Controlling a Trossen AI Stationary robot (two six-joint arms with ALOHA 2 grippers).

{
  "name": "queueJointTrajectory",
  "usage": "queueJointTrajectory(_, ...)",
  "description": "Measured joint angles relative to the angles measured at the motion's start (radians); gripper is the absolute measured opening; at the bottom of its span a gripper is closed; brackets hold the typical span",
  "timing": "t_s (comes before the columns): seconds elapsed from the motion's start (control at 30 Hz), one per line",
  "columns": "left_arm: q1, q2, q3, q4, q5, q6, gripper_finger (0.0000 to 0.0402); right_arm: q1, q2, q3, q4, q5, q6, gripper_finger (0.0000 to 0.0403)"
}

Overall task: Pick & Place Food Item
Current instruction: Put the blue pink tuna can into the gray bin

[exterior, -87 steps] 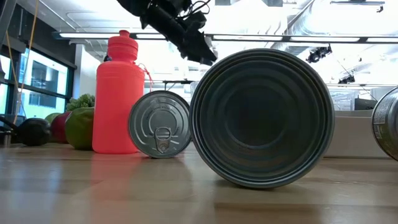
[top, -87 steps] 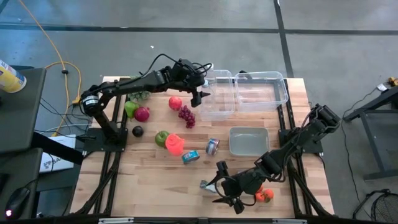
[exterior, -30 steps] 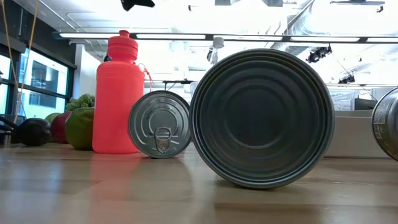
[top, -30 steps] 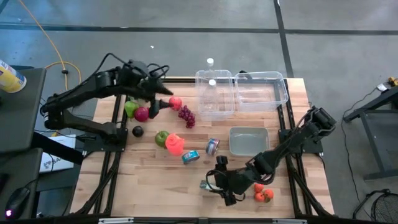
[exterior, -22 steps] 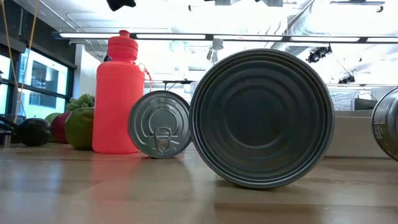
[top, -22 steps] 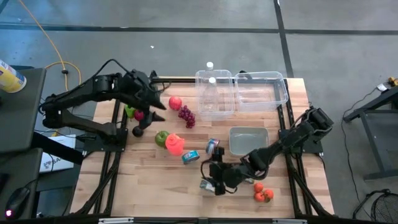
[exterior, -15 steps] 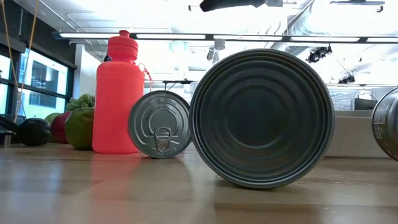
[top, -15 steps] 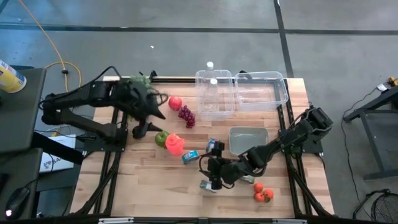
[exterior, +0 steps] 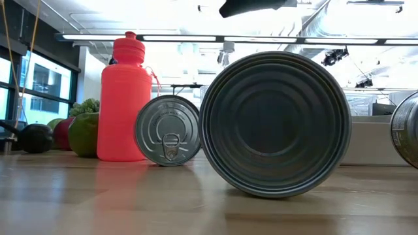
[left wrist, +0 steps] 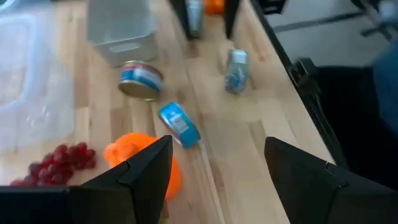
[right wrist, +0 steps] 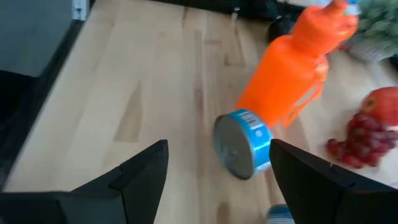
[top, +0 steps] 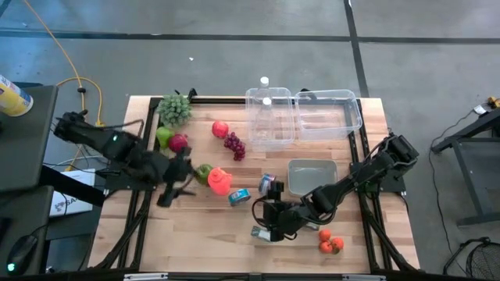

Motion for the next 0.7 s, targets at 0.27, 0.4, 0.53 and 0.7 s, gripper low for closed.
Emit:
queueJointTrajectory(0.27, -0.122, -0.192, -0.179, 0.155, -0.087, -0.12, 0.0246, -0.004, 0.0, 0.0, 0.002, -0.014, -0.146, 0.027)
queueJointTrajectory(0.4, -0.193, -0.259, -0.295, 0.262, -0.089, -0.133, 0.0246, -0.009, 0.0, 0.0, 0.009, 0.022, -0.523, 0.027)
queueJointTrajectory(0.53, -0.216, -0.282, -0.383, 0.35, -0.099, -0.098, 0.0246, -0.013, 0.0, -0.001, 0.053, 0.185, -0.608, 0.027)
queueJointTrajectory(0.7, -0.212, -0.283, -0.413, 0.365, -0.099, -0.104, 0.0246, -0.044, -0.014, -0.001, 0.223, 0.11, -0.539, 0.027)
